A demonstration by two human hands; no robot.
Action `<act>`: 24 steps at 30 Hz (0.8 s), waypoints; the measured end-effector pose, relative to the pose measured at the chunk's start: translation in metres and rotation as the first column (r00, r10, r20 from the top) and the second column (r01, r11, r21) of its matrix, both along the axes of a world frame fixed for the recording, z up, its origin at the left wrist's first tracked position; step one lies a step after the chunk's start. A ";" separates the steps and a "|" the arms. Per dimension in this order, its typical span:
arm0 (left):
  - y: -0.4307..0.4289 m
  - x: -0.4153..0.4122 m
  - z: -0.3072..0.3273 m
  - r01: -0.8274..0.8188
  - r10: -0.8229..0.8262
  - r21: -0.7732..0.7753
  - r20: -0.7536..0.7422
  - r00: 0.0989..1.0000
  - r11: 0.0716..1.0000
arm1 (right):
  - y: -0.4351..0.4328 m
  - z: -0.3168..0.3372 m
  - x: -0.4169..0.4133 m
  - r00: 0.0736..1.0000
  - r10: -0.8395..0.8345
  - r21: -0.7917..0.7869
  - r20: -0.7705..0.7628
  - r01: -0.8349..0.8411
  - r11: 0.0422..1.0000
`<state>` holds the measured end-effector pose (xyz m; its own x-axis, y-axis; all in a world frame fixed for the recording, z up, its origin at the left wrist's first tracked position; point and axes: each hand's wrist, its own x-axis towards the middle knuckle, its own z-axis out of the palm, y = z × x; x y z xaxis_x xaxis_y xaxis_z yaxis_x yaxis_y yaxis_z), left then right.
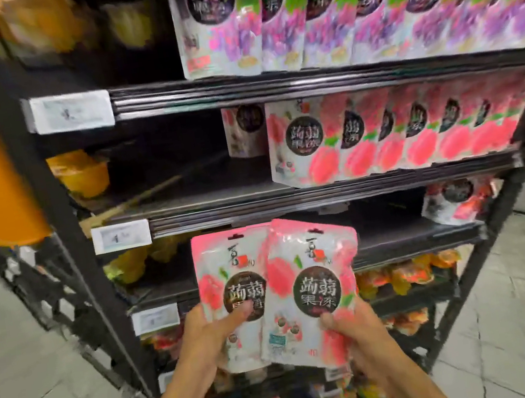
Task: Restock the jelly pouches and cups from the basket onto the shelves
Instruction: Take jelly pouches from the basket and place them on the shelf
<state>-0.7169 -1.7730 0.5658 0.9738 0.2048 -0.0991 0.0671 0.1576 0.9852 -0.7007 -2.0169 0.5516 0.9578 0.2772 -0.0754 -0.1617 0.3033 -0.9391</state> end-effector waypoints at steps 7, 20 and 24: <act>-0.010 0.014 0.047 -0.029 0.029 0.002 0.097 0.995 1.000 | -0.012 0.055 0.010 0.975 -0.105 -0.056 0.197 0.119 0.991; -0.005 0.042 0.084 -0.239 0.225 0.073 0.163 0.961 0.968 | -0.024 0.116 0.074 0.919 -0.219 -0.165 0.329 0.284 0.945; 0.005 0.046 0.085 -0.295 0.284 0.044 0.167 0.944 0.955 | -0.012 0.129 0.091 0.903 -0.207 -0.180 0.377 0.290 0.940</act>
